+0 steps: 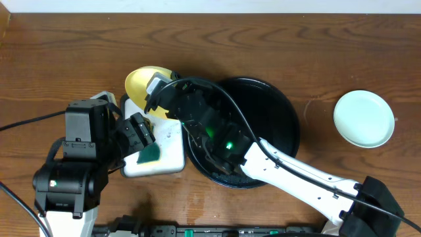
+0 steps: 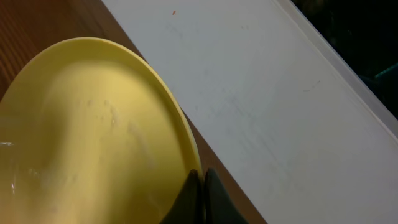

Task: Clean dirty plates on tray and stack at the side

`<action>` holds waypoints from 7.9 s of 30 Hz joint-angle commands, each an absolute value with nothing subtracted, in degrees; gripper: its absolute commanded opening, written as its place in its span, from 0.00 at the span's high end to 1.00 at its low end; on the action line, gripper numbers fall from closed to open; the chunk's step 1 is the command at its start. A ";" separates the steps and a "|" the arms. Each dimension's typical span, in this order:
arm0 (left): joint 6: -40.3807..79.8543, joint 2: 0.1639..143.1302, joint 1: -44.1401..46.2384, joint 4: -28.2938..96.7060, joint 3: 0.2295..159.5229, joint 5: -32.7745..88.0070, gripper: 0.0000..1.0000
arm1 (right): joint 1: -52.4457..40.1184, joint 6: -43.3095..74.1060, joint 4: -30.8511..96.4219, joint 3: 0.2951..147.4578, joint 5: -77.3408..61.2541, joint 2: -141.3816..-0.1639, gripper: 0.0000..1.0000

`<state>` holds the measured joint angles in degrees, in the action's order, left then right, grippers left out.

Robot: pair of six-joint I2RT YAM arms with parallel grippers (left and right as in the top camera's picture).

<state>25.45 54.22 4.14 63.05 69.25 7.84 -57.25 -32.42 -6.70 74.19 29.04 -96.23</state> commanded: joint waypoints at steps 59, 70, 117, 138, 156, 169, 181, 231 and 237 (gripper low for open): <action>25.10 54.22 3.88 63.24 70.41 8.36 0.17 | -39.07 33.15 29.78 74.94 16.27 -84.64 0.99; 25.10 54.22 3.88 63.24 70.41 8.36 0.17 | 3.95 28.34 49.23 74.87 -5.26 -78.32 0.99; 25.10 54.22 3.88 63.24 70.41 8.36 0.17 | 3.38 10.63 56.49 75.22 -36.25 -40.58 0.01; 25.10 54.22 3.88 63.24 70.41 8.36 0.17 | 2.90 -7.79 52.36 55.70 -22.50 -21.63 0.01; 25.10 54.22 3.88 63.24 70.41 8.36 0.17 | -6.31 -8.01 20.14 11.11 -11.57 -0.32 0.01; 25.10 54.22 3.88 63.24 70.41 8.36 0.17 | -6.31 -7.38 0.97 0.30 -10.74 -0.30 0.01; 25.10 54.22 3.88 63.24 70.41 8.36 0.17 | -6.31 -7.38 3.29 0.32 -10.76 -0.49 0.01; 7.53 0.08 1.63 -6.50 0.21 2.98 0.16 | -6.31 -7.35 3.29 0.32 -10.76 -0.49 0.01; 7.53 0.08 1.63 -6.48 0.23 2.98 0.16 | -6.31 -7.35 3.29 0.32 -10.74 -0.49 0.01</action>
<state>8.69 0.58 1.91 -6.24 0.34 2.83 -6.61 -7.16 3.11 0.40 -10.85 -0.69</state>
